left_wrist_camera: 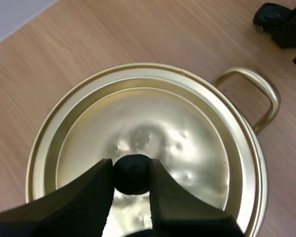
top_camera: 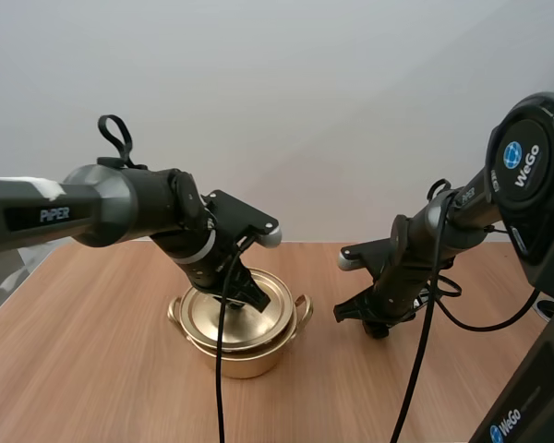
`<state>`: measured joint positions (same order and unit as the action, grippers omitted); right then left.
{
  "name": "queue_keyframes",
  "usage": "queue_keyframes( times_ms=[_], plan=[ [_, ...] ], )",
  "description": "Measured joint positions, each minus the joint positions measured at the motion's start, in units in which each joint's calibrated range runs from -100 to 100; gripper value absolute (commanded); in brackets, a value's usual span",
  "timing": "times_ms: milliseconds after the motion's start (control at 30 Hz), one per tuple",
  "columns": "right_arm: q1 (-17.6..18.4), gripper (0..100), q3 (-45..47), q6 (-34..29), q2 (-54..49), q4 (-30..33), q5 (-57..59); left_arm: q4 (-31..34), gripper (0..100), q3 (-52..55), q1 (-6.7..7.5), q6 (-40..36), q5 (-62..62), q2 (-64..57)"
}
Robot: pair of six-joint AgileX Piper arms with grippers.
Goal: Open the pot, put the car inside, and close it
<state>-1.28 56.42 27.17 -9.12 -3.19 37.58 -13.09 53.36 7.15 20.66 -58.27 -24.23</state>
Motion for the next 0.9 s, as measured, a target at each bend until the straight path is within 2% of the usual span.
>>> queue_keyframes(
  times_ms=[167,433,600,633,733,800,900],
  plan=[
    [0.0,0,-0.7,0.0,-4.0,0.0,0.0,0.0,0,-2.6,-1.45,0.0,-1.3,-4.0],
    [0.6,0,-5.4,1.7,-11.1,-0.9,1.5,-0.2,0,-10.3,-1.45,0.0,-7.1,-9.3],
    [2.6,0,-11.6,6.5,-12.8,-6.2,8.8,0.0,0,-16.4,-1.45,-1.4,-5.1,-11.1],
    [3.6,0,-14.3,9.2,-12.8,-9.7,12.4,0.0,0,-17.9,-1.45,-2.1,-4.9,-11.7],
    [5.3,0,-16.6,12.5,-12.8,-14.7,18.2,0.0,0,-22.5,-1.71,-3.2,-3.3,-13.1],
    [6.6,0,-16.8,14.2,-12.8,-17.9,20.9,0.0,0,-26.0,-2.37,-3.9,-1.2,-14.3],
    [8.3,0,-16.8,14.9,-12.4,-20.3,22.0,0.0,0,-31.8,-4.09,-4.7,1.3,-16.6]
  ],
)
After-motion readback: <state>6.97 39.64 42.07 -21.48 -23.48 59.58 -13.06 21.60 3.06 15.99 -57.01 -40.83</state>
